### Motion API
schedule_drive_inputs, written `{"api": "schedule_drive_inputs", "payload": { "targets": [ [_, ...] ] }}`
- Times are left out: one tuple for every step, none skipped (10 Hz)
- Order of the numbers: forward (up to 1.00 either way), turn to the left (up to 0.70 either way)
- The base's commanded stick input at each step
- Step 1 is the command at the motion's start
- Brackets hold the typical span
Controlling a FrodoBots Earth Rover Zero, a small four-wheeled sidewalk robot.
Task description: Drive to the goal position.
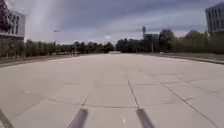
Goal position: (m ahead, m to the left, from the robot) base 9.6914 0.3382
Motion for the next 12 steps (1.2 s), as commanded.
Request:
{"api": "schedule_drive_inputs", "payload": {
  "targets": [
    [0.5,0.0],
    [0.5,0.0],
    [0.5,0.0],
    [0.5,0.0],
    [0.5,0.0],
    [0.5,0.0],
    [0.5,0.0],
    [0.5,0.0],
    [0.5,0.0],
    [0.5,0.0],
    [0.5,0.0],
    [0.5,0.0]
  ]
}}
